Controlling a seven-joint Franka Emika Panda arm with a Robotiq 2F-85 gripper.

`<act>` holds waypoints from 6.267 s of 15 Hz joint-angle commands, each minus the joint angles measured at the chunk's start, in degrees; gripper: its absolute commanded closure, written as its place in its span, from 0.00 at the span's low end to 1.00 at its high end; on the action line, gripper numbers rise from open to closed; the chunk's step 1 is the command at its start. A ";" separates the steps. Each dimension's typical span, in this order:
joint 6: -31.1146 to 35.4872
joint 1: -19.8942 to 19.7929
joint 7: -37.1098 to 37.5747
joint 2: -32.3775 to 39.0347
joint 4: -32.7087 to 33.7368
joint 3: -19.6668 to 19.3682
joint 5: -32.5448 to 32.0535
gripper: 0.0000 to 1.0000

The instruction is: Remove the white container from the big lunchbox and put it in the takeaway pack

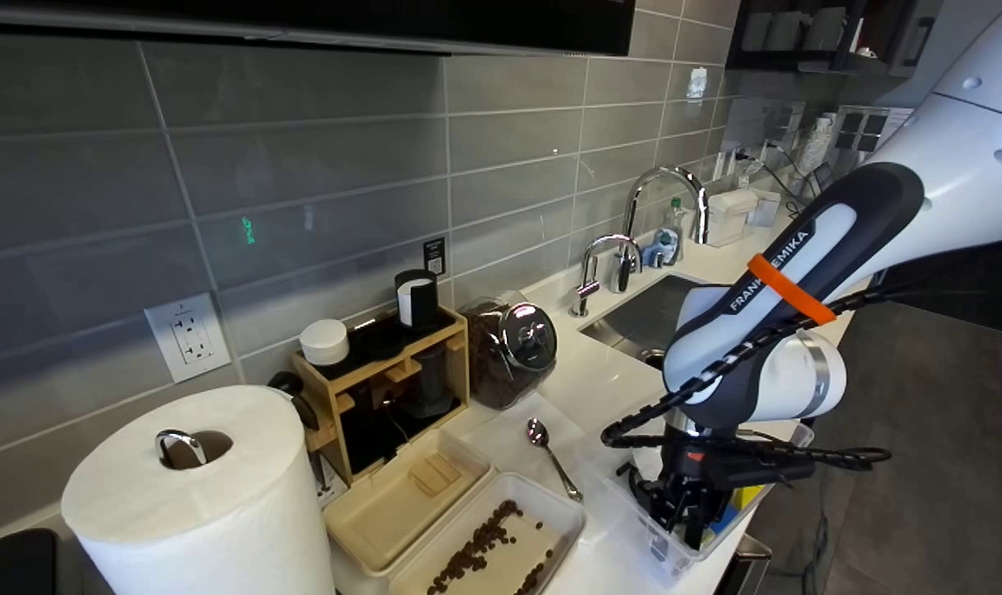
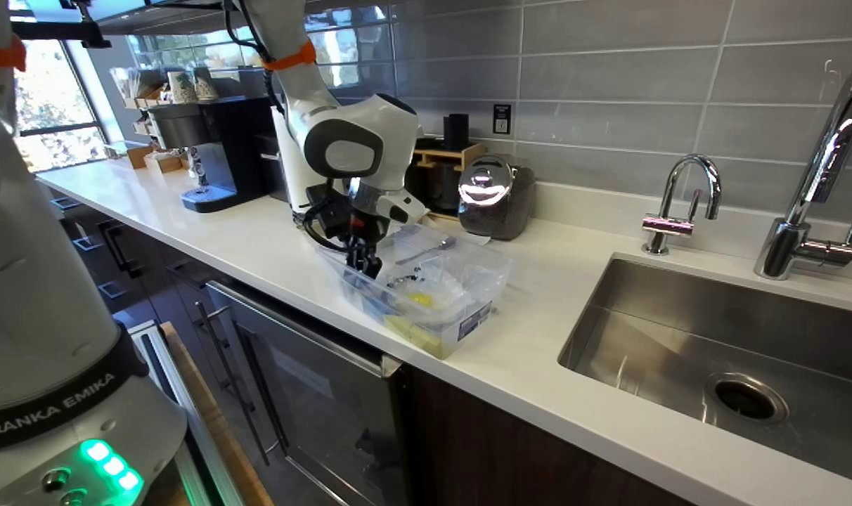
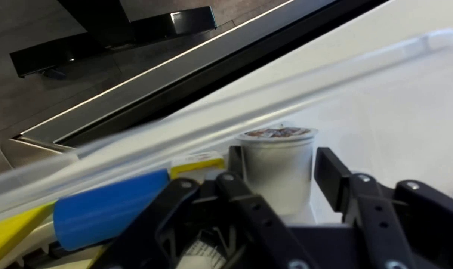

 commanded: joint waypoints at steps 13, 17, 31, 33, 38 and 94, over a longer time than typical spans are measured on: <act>-1.14 -3.74 -4.40 -6.19 -1.61 1.74 4.50 0.82; -3.18 -3.01 -6.23 -13.97 -2.83 0.78 6.33 0.82; -16.97 12.12 -24.23 -25.36 5.41 -1.46 9.62 0.82; -17.10 13.77 -25.58 -21.32 8.26 0.08 9.11 0.82; -17.59 15.05 -25.60 -7.89 18.91 4.20 5.86 0.82; -29.50 5.21 -19.41 -50.60 1.03 -9.56 -19.62 0.00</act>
